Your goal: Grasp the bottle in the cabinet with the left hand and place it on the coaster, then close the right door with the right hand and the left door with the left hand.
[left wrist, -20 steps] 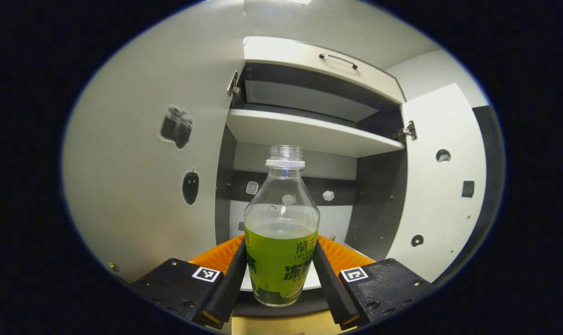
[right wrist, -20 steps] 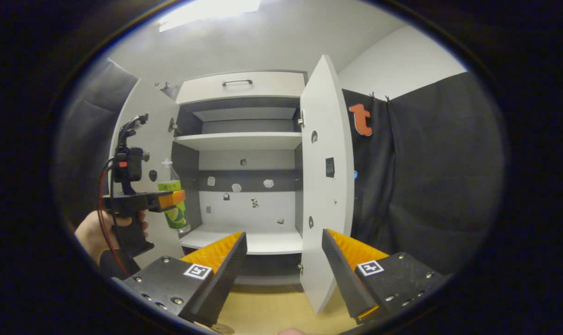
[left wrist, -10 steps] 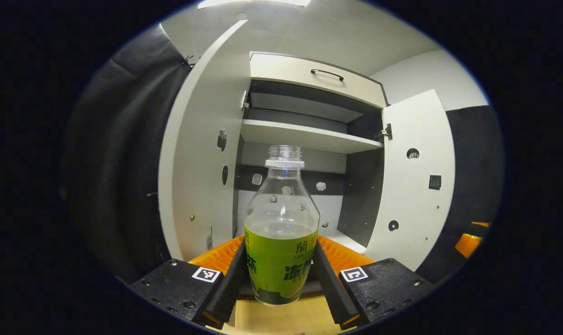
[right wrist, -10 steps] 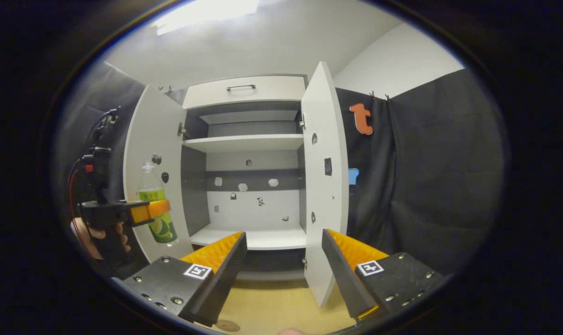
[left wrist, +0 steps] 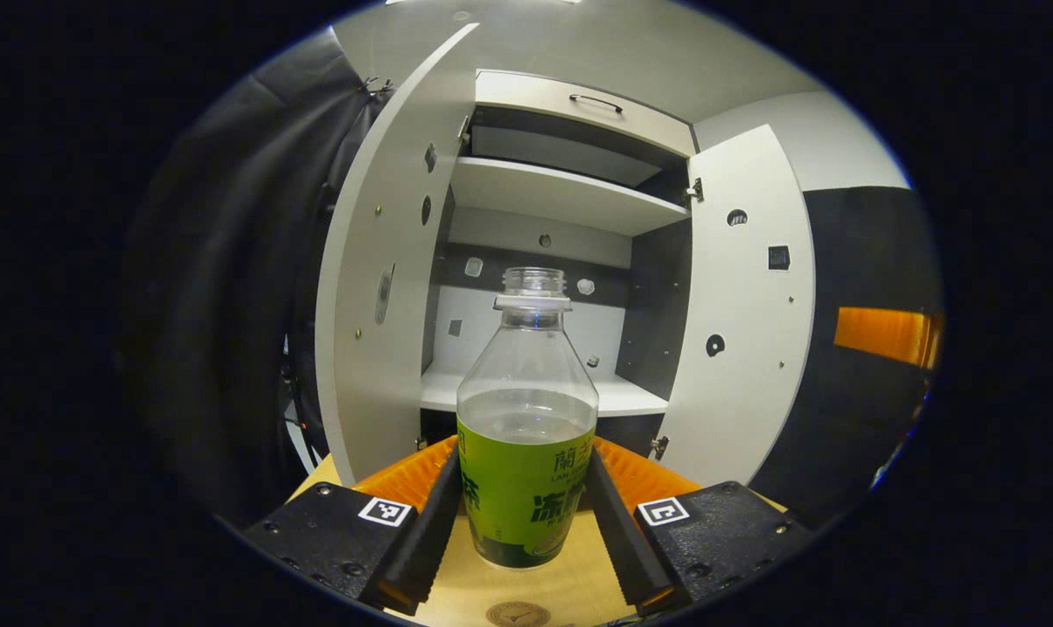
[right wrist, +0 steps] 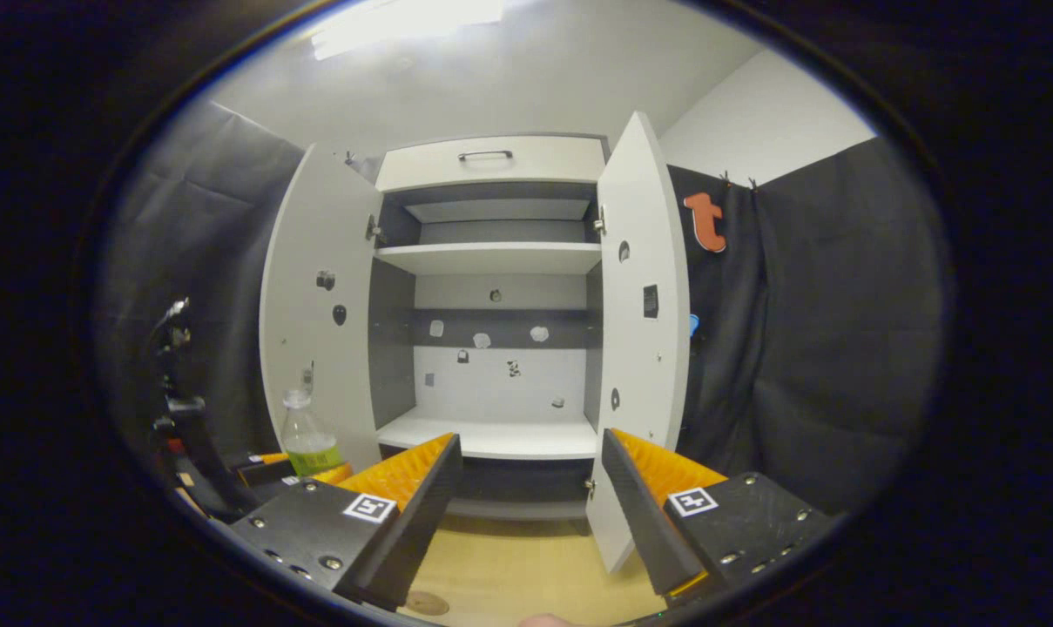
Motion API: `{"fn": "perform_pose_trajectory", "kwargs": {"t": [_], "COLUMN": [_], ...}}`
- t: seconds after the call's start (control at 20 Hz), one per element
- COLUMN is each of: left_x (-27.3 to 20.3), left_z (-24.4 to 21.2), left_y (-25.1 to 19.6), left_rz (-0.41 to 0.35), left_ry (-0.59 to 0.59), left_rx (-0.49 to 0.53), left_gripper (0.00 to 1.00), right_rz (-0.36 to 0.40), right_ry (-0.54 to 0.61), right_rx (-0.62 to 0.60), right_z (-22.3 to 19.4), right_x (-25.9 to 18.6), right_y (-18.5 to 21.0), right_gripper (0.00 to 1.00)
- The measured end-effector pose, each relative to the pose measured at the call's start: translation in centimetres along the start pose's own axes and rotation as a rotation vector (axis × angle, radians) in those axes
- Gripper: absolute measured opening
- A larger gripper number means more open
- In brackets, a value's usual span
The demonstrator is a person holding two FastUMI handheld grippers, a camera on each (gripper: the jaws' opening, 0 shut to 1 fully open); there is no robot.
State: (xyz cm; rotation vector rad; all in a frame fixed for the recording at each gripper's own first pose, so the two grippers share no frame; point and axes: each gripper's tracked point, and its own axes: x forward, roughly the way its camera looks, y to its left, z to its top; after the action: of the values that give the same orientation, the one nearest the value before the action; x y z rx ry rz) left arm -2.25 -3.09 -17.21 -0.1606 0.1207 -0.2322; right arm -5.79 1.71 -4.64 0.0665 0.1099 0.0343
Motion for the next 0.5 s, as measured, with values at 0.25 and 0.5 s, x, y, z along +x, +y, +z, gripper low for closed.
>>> {"fn": "perform_pose_trajectory", "kwargs": {"t": [0.25,0.5], "left_x": [-1.2,-1.5], "left_z": [-8.6,-15.6], "left_y": [-2.2,-1.5], "left_rz": [-0.047,-0.044], "left_ry": [0.055,0.082], "left_rx": [-0.029,0.113], "left_gripper": [0.81,0.8], "right_rz": [0.002,0.021], "right_ry": [-0.021,0.033], "right_rx": [0.026,0.028], "right_z": [-0.6,-3.9], "right_x": [2.7,5.3], "right_y": [0.5,1.4], "right_gripper": [0.98,0.98]}}
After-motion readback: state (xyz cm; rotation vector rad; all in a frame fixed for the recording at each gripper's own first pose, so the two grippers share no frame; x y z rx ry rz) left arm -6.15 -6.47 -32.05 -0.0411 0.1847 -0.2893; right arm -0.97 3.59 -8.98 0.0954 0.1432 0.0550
